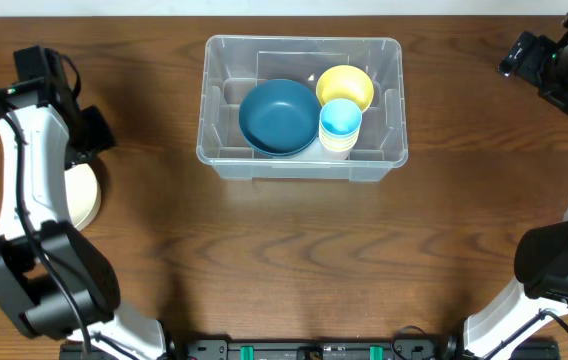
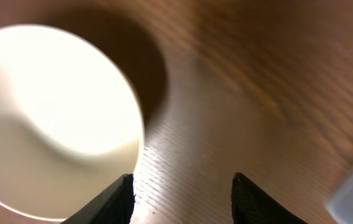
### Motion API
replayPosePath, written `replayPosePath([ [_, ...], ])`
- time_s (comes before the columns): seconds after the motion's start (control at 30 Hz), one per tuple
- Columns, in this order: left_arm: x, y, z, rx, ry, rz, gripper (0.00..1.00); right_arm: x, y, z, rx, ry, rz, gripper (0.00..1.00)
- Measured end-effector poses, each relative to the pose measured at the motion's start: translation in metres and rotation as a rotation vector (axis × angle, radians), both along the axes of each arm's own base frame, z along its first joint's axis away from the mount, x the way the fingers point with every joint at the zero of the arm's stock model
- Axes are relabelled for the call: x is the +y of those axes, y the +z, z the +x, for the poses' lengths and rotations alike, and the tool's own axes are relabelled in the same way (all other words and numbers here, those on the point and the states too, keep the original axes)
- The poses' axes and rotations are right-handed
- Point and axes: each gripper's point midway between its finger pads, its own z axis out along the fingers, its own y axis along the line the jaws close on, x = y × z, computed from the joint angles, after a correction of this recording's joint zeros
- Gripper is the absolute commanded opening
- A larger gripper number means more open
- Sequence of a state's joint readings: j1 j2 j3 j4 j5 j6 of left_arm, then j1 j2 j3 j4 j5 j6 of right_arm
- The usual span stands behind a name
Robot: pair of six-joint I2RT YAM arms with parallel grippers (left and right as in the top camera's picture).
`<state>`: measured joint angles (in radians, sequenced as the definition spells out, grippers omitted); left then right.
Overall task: Pack container
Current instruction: 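Move the left gripper to the cream bowl and grasp its rim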
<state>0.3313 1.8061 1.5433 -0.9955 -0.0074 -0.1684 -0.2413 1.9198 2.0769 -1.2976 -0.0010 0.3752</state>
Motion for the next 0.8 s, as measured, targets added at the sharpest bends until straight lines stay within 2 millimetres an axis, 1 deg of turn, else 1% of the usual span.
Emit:
replayPosePath([
  [0.13, 0.013, -0.027, -0.005, 0.068, 0.053, -0.028, 0.51, 0.000, 0.000, 0.000, 0.000, 0.000, 0.000, 0.99],
  [0.37, 0.024, -0.071, -0.013, 0.173, 0.089, -0.069, 0.50, 0.000, 0.000, 0.000, 0.000, 0.000, 0.000, 0.99],
  [0.43, 0.025, -0.081, -0.015, 0.195, 0.096, -0.079, 0.36, 0.000, 0.000, 0.000, 0.000, 0.000, 0.000, 0.99],
  [0.47, 0.025, -0.086, -0.015, 0.204, 0.103, -0.083, 0.26, 0.000, 0.000, 0.000, 0.000, 0.000, 0.000, 0.99],
  [0.5, 0.025, -0.090, -0.016, 0.214, 0.104, -0.088, 0.13, 0.000, 0.000, 0.000, 0.000, 0.000, 0.000, 0.99],
  [0.53, 0.025, -0.093, -0.016, 0.219, 0.109, -0.090, 0.06, 0.000, 0.000, 0.000, 0.000, 0.000, 0.000, 0.99],
  [0.6, 0.025, -0.097, -0.016, 0.227, 0.105, -0.093, 0.06, 0.000, 0.000, 0.000, 0.000, 0.000, 0.000, 0.99],
  [0.8, 0.024, -0.097, -0.016, 0.222, 0.113, -0.099, 0.06, 0.000, 0.000, 0.000, 0.000, 0.000, 0.000, 0.99],
])
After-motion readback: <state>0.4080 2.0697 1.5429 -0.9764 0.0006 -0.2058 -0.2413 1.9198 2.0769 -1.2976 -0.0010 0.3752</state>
